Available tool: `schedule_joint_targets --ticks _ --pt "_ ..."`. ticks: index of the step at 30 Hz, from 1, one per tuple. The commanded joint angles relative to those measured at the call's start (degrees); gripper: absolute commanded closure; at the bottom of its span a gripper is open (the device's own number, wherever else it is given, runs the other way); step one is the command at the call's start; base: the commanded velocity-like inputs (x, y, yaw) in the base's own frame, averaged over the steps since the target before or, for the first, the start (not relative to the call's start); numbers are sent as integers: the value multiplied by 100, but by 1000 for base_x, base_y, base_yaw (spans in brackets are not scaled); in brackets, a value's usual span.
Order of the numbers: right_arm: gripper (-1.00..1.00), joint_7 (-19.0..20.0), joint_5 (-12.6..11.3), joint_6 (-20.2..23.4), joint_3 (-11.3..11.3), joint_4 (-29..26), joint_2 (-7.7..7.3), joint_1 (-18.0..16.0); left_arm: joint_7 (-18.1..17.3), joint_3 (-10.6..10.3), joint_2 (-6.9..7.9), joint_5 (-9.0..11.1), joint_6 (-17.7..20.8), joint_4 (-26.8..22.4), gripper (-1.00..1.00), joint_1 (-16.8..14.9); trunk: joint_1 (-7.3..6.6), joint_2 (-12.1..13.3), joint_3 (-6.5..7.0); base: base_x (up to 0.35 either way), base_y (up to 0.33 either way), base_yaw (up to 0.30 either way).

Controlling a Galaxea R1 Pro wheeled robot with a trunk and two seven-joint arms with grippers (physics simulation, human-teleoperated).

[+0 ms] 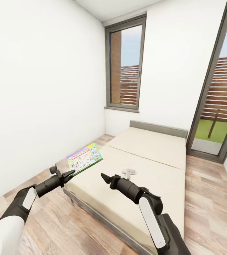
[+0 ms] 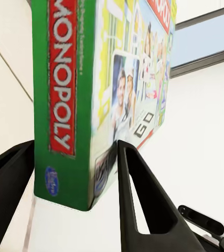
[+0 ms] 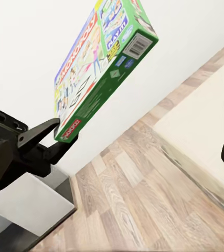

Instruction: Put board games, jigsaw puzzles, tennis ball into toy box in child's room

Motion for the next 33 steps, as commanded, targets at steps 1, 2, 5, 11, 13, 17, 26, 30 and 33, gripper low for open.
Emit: schedule_joint_targets --ticks 1,2,5,11,13,17,26,30,33 --pt "-100 10 -6 29 -7 -3 2 -4 -10 11 0 27 41 2 100 -5 -23 38 12 0 0 289" --pt "-100 10 -6 30 -7 -2 2 -4 -10 11 1 27 41 2 100 -5 -45 78 30 0 0 289" --pt "-100 10 -4 32 -7 0 2 -5 -10 11 1 27 41 2 100 -5 -111 198 84 0 0 289" --pt "-100 10 -4 36 -7 1 2 -5 -10 11 -1 27 35 2 100 -5 -242 439 191 0 0 289" --pt "-100 10 -4 36 -7 1 2 -5 -10 11 0 27 33 2 100 -5 -286 519 227 0 0 289" --pt "-100 10 -4 36 -7 6 2 -5 -10 11 -2 27 33 2 100 -5 -374 679 299 0 0 289" --pt "-100 10 4 36 -7 74 2 -5 -10 11 -2 27 28 2 100 -5 -572 1040 461 0 0 289" --pt "-100 11 5 36 -7 79 2 -5 -16 11 -4 27 30 2 100 -5 -660 1201 533 0 0 289" --pt "-100 10 5 37 -5 80 2 -4 -18 11 -2 27 32 2 100 -5 -725 1321 586 0 0 289"
